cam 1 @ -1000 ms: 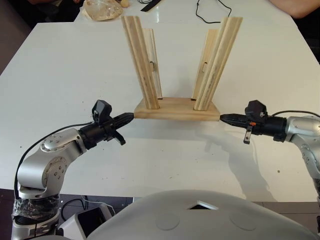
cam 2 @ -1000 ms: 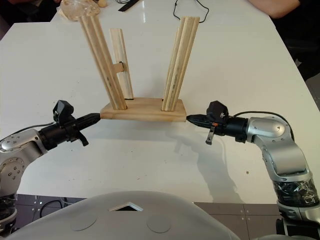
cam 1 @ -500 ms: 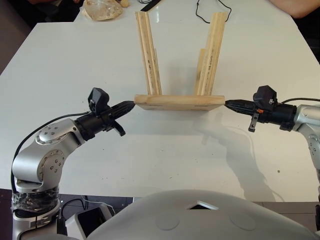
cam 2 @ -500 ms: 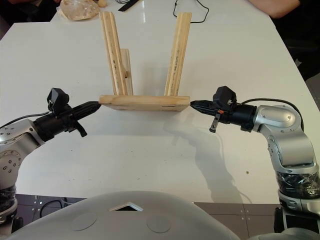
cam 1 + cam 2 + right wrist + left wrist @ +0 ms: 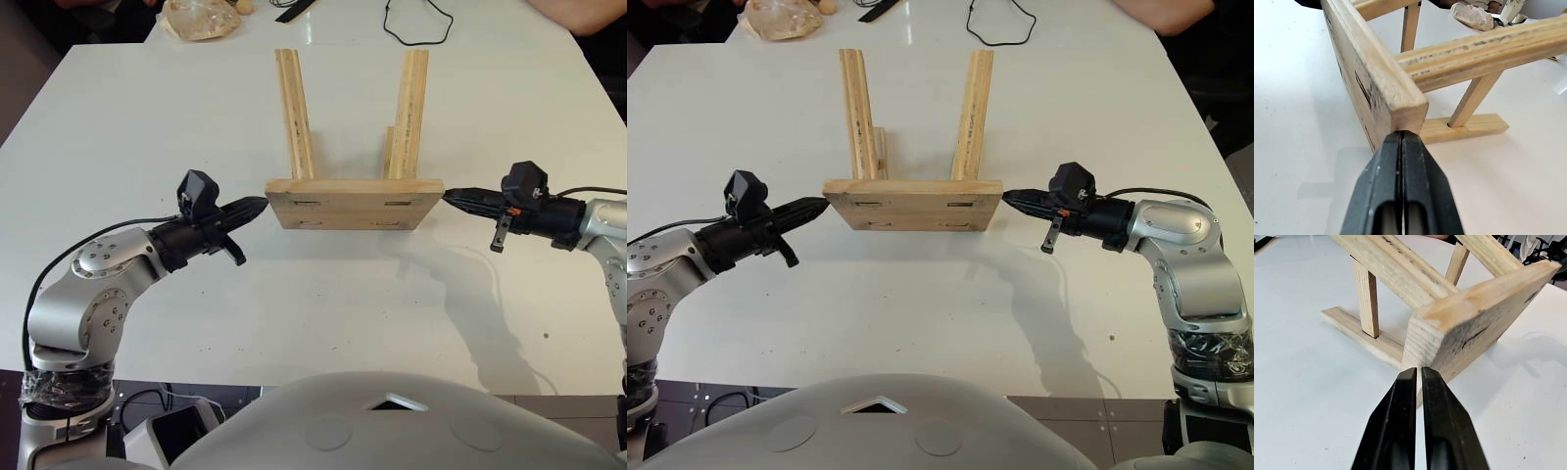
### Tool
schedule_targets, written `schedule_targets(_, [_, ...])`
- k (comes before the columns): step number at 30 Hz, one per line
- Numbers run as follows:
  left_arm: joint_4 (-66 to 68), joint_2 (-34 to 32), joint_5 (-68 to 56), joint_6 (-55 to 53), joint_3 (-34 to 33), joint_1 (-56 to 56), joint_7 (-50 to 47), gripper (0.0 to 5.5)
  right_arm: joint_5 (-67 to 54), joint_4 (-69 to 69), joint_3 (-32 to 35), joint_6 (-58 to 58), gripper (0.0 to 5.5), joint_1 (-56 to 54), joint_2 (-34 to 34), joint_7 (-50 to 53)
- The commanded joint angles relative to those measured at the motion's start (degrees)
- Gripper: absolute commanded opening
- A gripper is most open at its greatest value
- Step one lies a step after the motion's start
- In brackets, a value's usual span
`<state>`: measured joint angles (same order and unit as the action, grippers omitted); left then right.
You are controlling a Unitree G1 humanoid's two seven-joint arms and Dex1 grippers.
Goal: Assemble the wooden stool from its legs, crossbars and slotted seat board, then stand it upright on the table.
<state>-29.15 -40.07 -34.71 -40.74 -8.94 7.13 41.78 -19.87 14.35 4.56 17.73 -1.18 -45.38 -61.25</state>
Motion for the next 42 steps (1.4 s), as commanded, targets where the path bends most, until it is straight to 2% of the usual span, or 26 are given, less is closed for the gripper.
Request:
schedule_targets(1, [4.9,-1.4,5.3,7.7,0.3,0.0,2.3,1.0,3.7,-5.3,-1.4,-4.7,0.31,-0.1,-1.4,-0.7])
schedule_targets(6, [13.4,-1.2,12.8,20.6,2.2,1.2,5.3,1.75,5.4,-7.6,-3.4,-7.2,1.04,0.3,-0.8,-1.4])
schedule_targets(14, [18.2,-0.7,15.8,26.3,6.1,-0.3,9.7,2.85,6.4,-9.3,-6.3,-8.1,2.09,-0.7,-0.1,-1.6])
schedule_targets(18, [25.0,-0.3,18.5,31.0,9.2,-3.8,13.0,3.44,7.4,-13.2,-8.6,-8.9,2.66,-3.2,0.7,-2.9])
schedule_targets(20, [29.6,0.1,19.4,33.7,11.2,-7.2,15.8,3.48,7.6,-15.8,-10.2,-8.6,2.97,-5.6,1.8,-3.7])
schedule_targets(28, [47.9,3.9,22.3,40.4,18.1,-24.1,26.9,3.48,9.2,-29.4,-16.2,-10.0,2.97,-17.6,6.6,-9.8])
schedule_targets(33, [56.6,6.7,24.8,46.8,20.5,-29.5,30.8,3.48,11.0,-37.9,-18.3,-13.1,2.97,-23.1,9.9,-12.2])
schedule_targets(42, [59.7,6.8,24.9,50.9,19.5,-29.9,34.2,2.06,10.7,-42.1,-17.6,-15.3,1.62,-24.1,11.4,-15.0])
